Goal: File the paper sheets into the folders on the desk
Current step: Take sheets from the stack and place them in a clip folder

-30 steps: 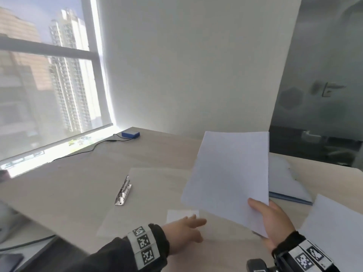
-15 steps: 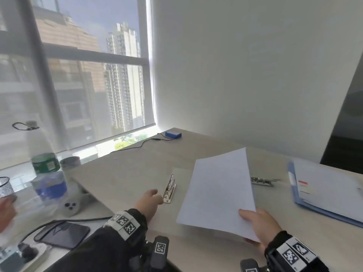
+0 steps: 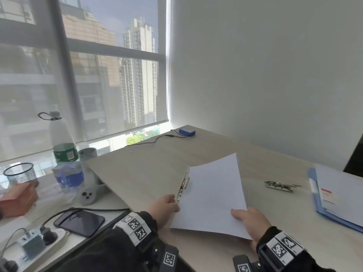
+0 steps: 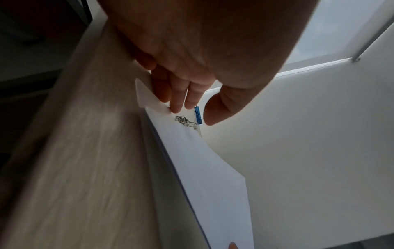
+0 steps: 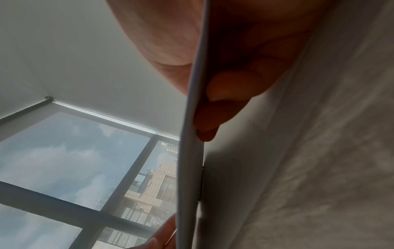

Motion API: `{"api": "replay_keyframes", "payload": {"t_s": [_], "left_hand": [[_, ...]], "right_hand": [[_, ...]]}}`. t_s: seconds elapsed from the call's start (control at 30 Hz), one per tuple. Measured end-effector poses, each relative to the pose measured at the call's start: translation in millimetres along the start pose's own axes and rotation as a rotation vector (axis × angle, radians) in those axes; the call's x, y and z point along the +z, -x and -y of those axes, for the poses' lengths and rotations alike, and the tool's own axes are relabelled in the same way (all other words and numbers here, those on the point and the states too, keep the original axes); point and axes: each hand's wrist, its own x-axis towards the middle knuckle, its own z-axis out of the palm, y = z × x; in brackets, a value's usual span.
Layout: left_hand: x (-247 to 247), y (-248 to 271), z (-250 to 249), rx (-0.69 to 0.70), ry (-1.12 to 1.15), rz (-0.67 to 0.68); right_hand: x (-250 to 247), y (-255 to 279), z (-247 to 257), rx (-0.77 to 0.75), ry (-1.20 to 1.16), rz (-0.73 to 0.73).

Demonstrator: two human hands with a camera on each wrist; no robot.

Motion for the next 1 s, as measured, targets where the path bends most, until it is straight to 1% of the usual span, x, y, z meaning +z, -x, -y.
{"api": "replay_keyframes", "payload": {"t_s": [0.07,0.13,0.17,0.27,0.3,0.37,0.47,0.57,0.7,0.8,0.87,0.93,1.0], "left_hand": [[-1,-2,2,0.008,0.002,-0.001],[-4,-6,4,0.004,0.0,0.002],[-5,-8,5,-0.003,-0.004,0.005],[-8,-12,3,-0.019,-0.045,-0.001],[-8,-12,0,-0.031,-0.058,-0.009],[-8,-13,-4,-0.046,-0.069,-0.029],[-9,-20,-14,-0.069,-0.129,-0.058],[-11,-31,-23,-0.098,-0.188,-0.093],[-12,-54,-28,-0.112,-0.065,-0.146],[-8,-67,-37,-0.12,-0.016,-0.155],[-3,-80,-43,-0.105,-0.013,-0.141],[2,-89,-48,-0.061,-0.039,-0.15],[8,-95,-55,-0.065,-0.046,-0.151]], "right_hand": [[-1,-7,-4,0.028,0.009,0.015],[-3,-10,-2,0.038,0.029,0.064],[-2,-5,3,0.047,0.042,0.06],[-11,5,14,0.158,0.018,0.16],[-15,9,17,0.174,0.028,0.173],[-25,7,19,0.145,0.049,0.172],[-33,8,20,0.101,0.157,0.117],[-37,5,17,0.064,0.206,0.127],[-35,4,14,0.015,0.229,0.158],[-35,6,15,-0.025,0.281,0.132],[-35,7,16,-0.052,0.306,0.117],[-34,8,16,-0.063,0.311,0.124],[-36,4,14,-0.062,0.319,0.125]]}}
